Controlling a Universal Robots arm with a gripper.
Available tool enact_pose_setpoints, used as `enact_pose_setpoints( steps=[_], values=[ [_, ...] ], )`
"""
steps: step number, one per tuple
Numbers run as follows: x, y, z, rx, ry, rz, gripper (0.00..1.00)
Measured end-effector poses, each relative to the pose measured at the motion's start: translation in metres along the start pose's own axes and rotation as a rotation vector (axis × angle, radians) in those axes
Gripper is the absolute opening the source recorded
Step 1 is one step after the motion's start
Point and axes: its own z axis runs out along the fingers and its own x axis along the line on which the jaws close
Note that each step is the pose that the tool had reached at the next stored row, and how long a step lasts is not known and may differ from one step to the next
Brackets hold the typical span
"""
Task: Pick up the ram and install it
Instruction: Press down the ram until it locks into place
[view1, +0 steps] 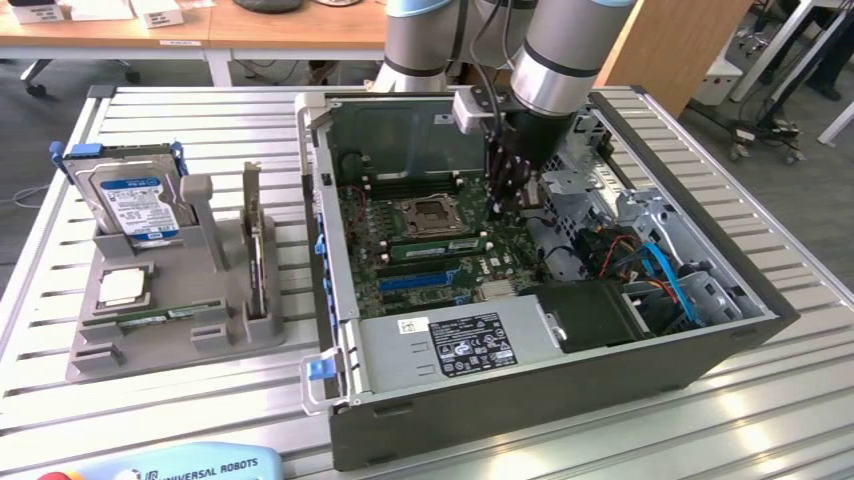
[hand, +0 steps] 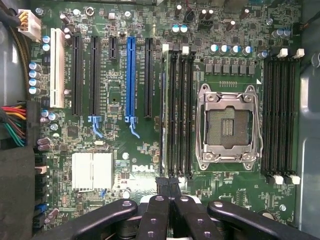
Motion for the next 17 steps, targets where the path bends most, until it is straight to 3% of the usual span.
enact_pose_setpoints(
  steps=[17],
  values=[
    [-0.0076, -0.0001, 0.0024, -0.0001, 0.0003, 0.000, 0.10]
  ],
)
